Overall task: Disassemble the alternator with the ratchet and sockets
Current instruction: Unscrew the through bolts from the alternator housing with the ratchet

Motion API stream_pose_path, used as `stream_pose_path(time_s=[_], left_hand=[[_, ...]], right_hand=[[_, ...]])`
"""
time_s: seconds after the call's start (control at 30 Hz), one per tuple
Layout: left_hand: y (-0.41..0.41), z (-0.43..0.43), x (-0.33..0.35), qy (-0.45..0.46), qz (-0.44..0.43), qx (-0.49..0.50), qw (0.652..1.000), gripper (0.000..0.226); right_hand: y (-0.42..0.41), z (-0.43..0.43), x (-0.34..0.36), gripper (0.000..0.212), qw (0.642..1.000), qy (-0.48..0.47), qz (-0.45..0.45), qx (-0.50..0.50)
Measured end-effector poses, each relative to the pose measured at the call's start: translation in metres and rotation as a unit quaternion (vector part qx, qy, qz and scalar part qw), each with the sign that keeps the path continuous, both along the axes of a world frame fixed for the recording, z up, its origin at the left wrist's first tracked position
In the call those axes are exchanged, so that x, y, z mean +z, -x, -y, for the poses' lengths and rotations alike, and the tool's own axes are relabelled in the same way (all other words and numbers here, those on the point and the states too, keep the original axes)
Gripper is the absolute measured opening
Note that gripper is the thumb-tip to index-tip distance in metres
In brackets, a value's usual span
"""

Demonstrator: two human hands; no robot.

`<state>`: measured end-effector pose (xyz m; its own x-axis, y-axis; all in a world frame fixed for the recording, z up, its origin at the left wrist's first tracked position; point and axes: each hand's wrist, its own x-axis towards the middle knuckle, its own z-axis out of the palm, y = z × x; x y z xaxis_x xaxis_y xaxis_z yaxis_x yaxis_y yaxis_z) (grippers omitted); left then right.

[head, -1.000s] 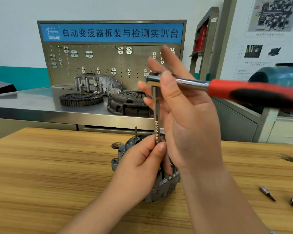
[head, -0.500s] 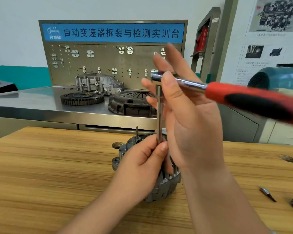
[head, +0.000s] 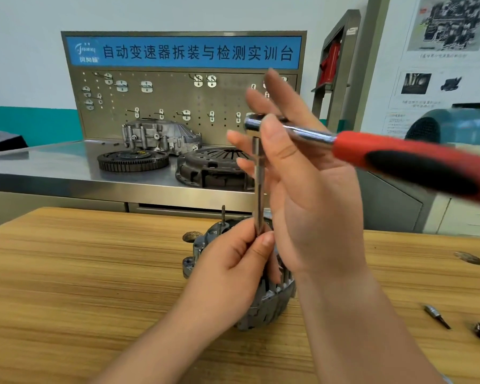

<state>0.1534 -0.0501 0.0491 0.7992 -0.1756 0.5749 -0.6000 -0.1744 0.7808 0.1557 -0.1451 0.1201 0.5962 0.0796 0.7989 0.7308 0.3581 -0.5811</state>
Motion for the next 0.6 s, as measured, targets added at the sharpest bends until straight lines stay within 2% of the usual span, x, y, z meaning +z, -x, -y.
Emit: stream_pose_path(time_s=[0.1, 0.2, 0.3, 0.43, 0.53, 0.6], left_hand=[[0.0011, 0.0007, 0.0002, 0.004, -0.001, -0.013, 1.000, 0.029], [0.0030, -0.0003, 0.0015, 0.017, -0.009, -0.054, 0.998, 0.032], [0.0034, -0.0006, 0.0012, 0.005, -0.008, -0.055, 0.998, 0.031], [0.0013, 0.0000, -0.0003, 0.007, -0.009, -0.016, 1.000, 0.028], [0.0009, 0.0012, 0.0002, 0.004, -0.019, -0.015, 1.000, 0.027], [0.0005, 0.0005, 0.0004, 0.009, -0.017, -0.025, 1.000, 0.028]], right_hand=[[0.0008, -0.0011, -0.0012, 0.025, 0.999, 0.001, 0.029, -0.043], [-0.0006, -0.0012, -0.0014, 0.026, 0.995, -0.071, -0.057, 0.041], [-0.0037, -0.0005, -0.0028, 0.029, 0.992, -0.072, -0.092, 0.045], [-0.0019, -0.0030, -0.0030, 0.023, 0.998, -0.044, -0.053, 0.012], [-0.0002, -0.0050, -0.0025, 0.033, 0.997, -0.052, -0.052, 0.002], [0.0001, -0.0050, -0.0017, 0.029, 0.996, -0.068, -0.055, 0.029]])
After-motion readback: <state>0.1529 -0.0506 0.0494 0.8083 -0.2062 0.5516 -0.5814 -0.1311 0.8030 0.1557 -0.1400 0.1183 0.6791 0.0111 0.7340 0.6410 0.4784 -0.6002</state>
